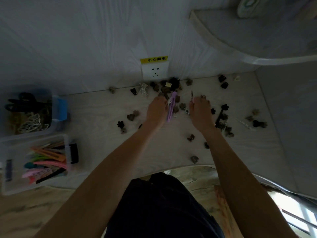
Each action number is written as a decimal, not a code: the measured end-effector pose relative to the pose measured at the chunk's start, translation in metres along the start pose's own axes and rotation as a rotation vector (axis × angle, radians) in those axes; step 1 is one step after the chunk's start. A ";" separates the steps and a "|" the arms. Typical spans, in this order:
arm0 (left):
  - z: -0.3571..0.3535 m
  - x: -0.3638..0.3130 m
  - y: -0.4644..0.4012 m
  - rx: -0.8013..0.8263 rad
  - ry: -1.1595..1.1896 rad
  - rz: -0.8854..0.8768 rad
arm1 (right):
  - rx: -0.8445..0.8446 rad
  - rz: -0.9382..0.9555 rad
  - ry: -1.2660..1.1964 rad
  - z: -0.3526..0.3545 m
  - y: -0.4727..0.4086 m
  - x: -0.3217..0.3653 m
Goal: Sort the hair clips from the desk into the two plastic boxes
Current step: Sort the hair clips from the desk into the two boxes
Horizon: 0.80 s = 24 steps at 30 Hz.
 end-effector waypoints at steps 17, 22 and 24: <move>0.003 0.009 0.007 0.046 -0.178 -0.015 | 0.104 0.059 0.242 -0.016 0.014 -0.015; 0.019 0.018 0.017 0.000 -0.109 -0.048 | 0.030 0.011 -0.012 0.000 0.015 -0.014; 0.026 0.021 0.019 -0.020 -0.045 -0.057 | 0.019 0.010 -0.056 0.007 0.011 -0.005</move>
Point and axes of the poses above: each hand's wrist, its own y-axis away from the middle knuckle, its own z-axis out of the back of the hand, x = y × z, the point moved 6 cm from there along -y, towards the middle knuckle, and after that the axes turned 8 degrees about y, right-handed, at the moved point
